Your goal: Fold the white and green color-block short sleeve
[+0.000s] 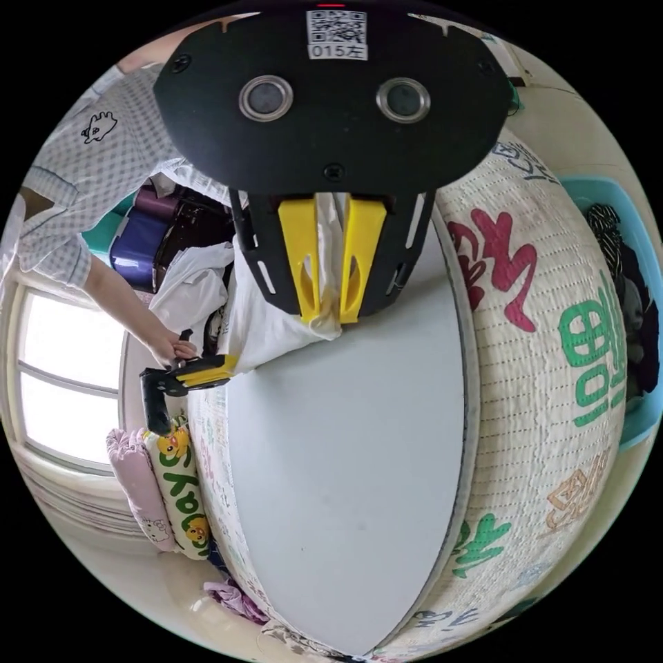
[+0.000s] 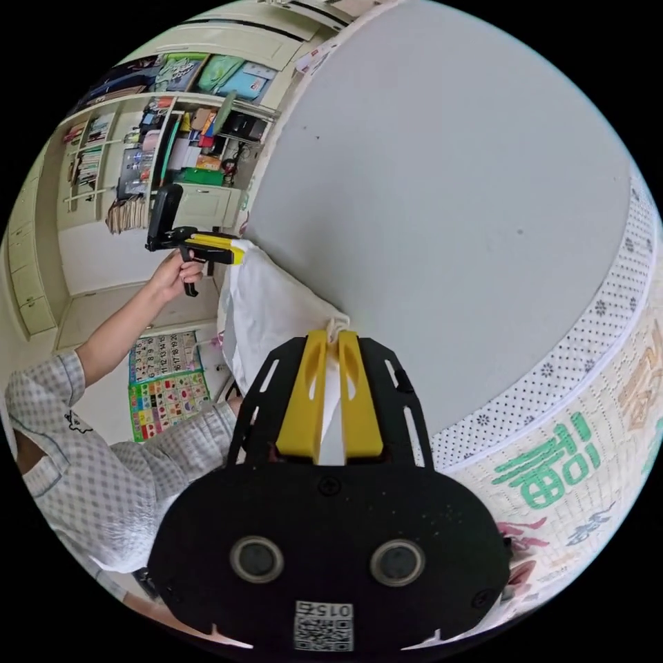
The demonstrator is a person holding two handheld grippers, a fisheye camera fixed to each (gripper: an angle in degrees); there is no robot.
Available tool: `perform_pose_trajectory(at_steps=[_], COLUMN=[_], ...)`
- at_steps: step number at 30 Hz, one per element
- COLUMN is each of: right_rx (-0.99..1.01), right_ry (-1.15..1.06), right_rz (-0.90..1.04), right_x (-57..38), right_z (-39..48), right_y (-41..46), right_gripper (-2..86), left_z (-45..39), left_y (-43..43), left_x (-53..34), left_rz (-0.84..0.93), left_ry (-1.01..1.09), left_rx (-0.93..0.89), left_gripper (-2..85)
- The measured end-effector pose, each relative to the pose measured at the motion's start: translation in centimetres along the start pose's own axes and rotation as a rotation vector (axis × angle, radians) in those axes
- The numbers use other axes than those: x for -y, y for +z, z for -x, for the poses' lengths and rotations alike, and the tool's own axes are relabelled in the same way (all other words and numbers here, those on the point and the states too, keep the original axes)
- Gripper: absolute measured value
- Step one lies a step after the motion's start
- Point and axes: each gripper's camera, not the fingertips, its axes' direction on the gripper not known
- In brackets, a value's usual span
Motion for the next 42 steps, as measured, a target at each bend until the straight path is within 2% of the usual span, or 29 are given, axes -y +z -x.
perform_pose_trajectory(at_steps=[1, 4, 6, 8, 10, 13, 15, 19, 23, 28, 32, 34, 36, 37, 39, 42], right_rx=[-0.015, -0.002, -0.084, -0.221, -0.278, -0.44, -0.401, -0.32, -0.328, -0.202, -0.097, -0.125, -0.301, -0.344, -0.356, -0.333], right_ry=[-0.008, -0.06, -0.2, -0.279, -0.25, -0.352, -0.276, -0.27, -0.235, -0.107, 0.075, 0.158, 0.32, 0.368, 0.456, 0.391], right_rz=[-0.03, -0.306, -0.522, -0.563, -0.577, -0.674, -0.587, -0.653, -0.56, -0.453, -0.382, -0.335, -0.25, -0.243, -0.262, -0.344], right_x=[-0.4, -4.1, -8.8, -11.9, -14.2, -18.9, -20.6, -24.9, -27.4, -26.6, -23.3, -20.7, -17.3, -16.9, -17.1, -21.3], right_z=[0.7, 5.0, 11.0, 15.3, 18.7, 24.4, 25.0, 27.4, 28.6, 24.2, 15.8, 11.6, 6.6, 5.7, 4.2, 6.0], right_y=[-0.8, -7.3, -12.6, -14.2, -15.1, -15.4, -13.7, -12.8, -10.6, -7.5, -2.3, 0.3, 3.0, 3.3, 3.8, 4.3], right_gripper=[2.4, 1.6, 1.3, 1.2, 1.1, 1.1, 1.1, 1.0, 1.0, 1.0, 0.9, 0.8, 0.2, 0.1, -0.4, -0.3], left_z=[-0.5, -5.1, -10.2, -13.0, -14.6, -16.9, -16.6, -16.7, -17.2, -14.3, -7.8, -5.0, -2.6, -2.2, -2.3, -4.4], left_y=[-0.7, -6.4, -11.3, -13.4, -14.3, -15.0, -13.6, -12.9, -11.1, -6.1, 0.6, 3.6, 6.3, 6.6, 6.5, 6.9], left_x=[-0.3, -2.6, -5.8, -8.4, -10.2, -14.5, -16.4, -20.5, -22.6, -20.4, -15.6, -12.9, -10.0, -9.6, -9.9, -13.6], left_rz=[-0.034, -0.267, -0.45, -0.523, -0.525, -0.58, -0.516, -0.55, -0.453, -0.272, -0.183, -0.163, -0.127, -0.132, -0.186, -0.171], left_ry=[0.027, 0.23, 0.446, 0.57, 0.6, 0.731, 0.702, 0.7, 0.682, 0.587, 0.384, 0.273, 0.136, 0.095, 0.082, 0.118], left_rx=[-0.009, -0.036, -0.009, 0.053, 0.052, 0.088, 0.062, 0.015, 0.0, -0.025, -0.075, -0.005, 0.19, 0.215, 0.144, 0.149], left_gripper=[4.4, 3.7, 3.5, 3.4, 3.3, 3.2, 3.1, 3.1, 3.2, 3.2, 2.7, 2.0, 1.5, 1.5, 1.7, 2.8])
